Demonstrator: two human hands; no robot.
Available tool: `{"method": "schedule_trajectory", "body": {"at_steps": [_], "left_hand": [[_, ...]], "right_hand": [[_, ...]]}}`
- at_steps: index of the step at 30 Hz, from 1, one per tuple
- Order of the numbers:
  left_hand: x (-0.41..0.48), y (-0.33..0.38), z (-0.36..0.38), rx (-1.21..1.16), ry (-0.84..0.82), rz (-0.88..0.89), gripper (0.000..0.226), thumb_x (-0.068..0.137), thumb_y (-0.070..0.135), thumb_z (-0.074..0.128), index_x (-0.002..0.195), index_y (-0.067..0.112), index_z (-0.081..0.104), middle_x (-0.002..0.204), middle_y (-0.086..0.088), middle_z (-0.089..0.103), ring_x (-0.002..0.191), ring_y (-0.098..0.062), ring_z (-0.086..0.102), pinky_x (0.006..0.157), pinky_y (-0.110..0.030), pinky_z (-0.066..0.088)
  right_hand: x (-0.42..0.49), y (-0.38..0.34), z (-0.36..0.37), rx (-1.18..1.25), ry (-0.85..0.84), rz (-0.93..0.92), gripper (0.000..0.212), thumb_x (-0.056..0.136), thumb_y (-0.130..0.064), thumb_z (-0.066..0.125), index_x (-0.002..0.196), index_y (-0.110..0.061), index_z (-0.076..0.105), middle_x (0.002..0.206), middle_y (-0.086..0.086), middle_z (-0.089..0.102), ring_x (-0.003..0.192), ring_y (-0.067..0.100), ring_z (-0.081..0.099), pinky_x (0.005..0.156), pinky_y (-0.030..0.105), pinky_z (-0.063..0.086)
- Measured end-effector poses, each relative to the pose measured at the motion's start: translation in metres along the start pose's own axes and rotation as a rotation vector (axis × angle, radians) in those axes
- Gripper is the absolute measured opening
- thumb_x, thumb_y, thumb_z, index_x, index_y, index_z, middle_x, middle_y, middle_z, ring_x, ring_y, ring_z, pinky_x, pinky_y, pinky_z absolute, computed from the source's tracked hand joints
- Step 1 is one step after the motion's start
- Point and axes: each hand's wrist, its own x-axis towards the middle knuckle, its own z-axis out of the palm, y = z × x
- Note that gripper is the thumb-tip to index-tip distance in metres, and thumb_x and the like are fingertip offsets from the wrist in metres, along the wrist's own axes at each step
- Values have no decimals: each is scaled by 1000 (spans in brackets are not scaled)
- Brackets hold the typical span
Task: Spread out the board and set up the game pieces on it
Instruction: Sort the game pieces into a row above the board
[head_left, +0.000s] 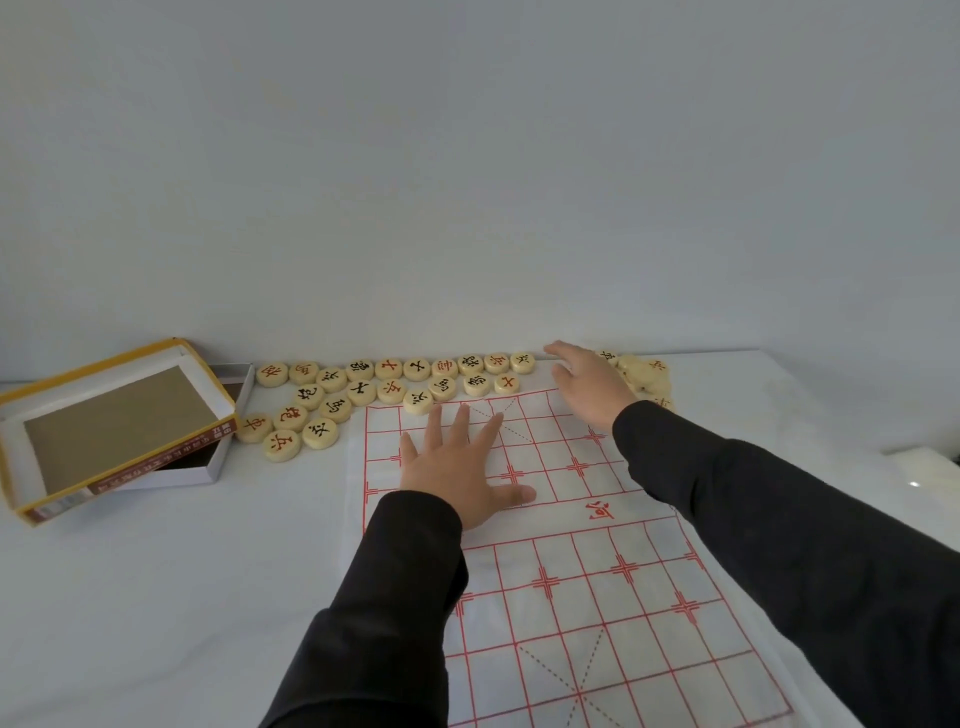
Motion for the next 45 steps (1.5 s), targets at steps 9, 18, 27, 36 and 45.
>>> {"method": "schedule_trajectory", "body": {"at_steps": [9,18,27,36,45], "left_hand": [[-8,9,7,65,-129,-60,105,71,79,45,147,34,-12,155,-1,-21,141,-31,-20,112,-60,-1],[-15,14,7,81,-151,-87,104,70,82,42,147,35,-11,155,0,-22,141,-31,-20,109,-63,0],[-11,12,6,101,-137,-116,103,69,84,37,146,36,-10,155,1,-21,141,-31,-20,108,-65,1],[4,12,7,126,-14,-73,82,85,72,26,148,32,-9,157,-3,-14,143,-31,-15,111,-61,3],[6,10,14,121,-6,-72,79,86,71,23,148,32,-7,157,-3,-13,143,-31,-14,112,-60,4]], "right_hand": [[-48,14,26,-516,-274,64,67,96,-58,14,151,-25,-4,158,5,-13,146,24,-12,117,49,-6],[-53,16,27,-531,-275,56,67,94,-60,11,151,-27,-6,158,5,-13,146,25,-11,117,50,-5],[-45,13,20,-500,-199,56,66,95,-58,14,151,-25,4,159,4,-8,146,24,-8,116,50,-4],[14,24,0,-491,-138,180,52,99,-41,22,142,-12,30,146,8,32,137,24,27,112,49,14],[13,25,2,-512,9,218,49,100,-32,23,144,-11,26,151,7,29,143,22,16,114,56,3]]}}
